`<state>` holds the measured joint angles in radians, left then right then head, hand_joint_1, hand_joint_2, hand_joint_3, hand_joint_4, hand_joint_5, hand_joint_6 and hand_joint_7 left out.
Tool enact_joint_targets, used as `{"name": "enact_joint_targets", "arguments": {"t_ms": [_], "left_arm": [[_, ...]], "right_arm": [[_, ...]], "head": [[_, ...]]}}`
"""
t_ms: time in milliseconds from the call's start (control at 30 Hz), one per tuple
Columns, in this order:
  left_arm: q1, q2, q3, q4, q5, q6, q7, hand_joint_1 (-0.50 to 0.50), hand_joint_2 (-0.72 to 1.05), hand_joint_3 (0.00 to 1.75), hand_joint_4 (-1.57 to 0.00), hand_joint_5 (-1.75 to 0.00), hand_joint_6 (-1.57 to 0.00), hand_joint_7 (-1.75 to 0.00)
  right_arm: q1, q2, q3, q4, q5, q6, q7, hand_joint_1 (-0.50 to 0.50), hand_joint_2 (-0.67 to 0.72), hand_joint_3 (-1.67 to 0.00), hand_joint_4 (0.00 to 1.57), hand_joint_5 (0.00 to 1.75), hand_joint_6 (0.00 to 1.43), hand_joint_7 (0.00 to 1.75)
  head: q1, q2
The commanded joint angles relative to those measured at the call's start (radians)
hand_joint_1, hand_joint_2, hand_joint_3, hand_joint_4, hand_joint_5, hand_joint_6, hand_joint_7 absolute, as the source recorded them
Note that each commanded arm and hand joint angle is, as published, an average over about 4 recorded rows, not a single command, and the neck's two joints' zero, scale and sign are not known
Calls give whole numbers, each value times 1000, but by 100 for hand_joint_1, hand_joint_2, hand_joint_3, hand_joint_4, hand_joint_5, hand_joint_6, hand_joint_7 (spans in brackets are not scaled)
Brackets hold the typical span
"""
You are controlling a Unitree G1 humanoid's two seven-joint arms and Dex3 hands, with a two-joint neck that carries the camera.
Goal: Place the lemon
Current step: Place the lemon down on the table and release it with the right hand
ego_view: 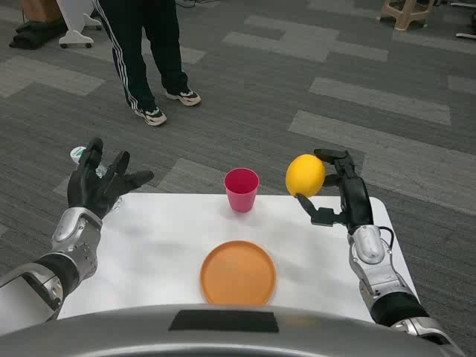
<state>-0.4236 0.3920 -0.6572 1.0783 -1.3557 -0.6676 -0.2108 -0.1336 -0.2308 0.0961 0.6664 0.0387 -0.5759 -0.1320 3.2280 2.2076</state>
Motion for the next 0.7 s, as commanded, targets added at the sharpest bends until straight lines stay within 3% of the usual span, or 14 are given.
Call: {"name": "enact_joint_targets", "arguments": {"t_ms": [33,700], "left_arm": [[2,-1,5,-3,3,-4,-4,50,105,9,-4,0,0,0],[2,-2,5,-2,3,-4,-4,50,105,9,-4,0,0,0]], "right_arm": [[-3,-5,1,6,12,-11,-2,-31,-60,-119,5,175,49,133],[-4,-14,32,21,11,-9,18,-32,-60,-119,3,175,44,133]], "head": [[7,23],[-9,-23]]}}
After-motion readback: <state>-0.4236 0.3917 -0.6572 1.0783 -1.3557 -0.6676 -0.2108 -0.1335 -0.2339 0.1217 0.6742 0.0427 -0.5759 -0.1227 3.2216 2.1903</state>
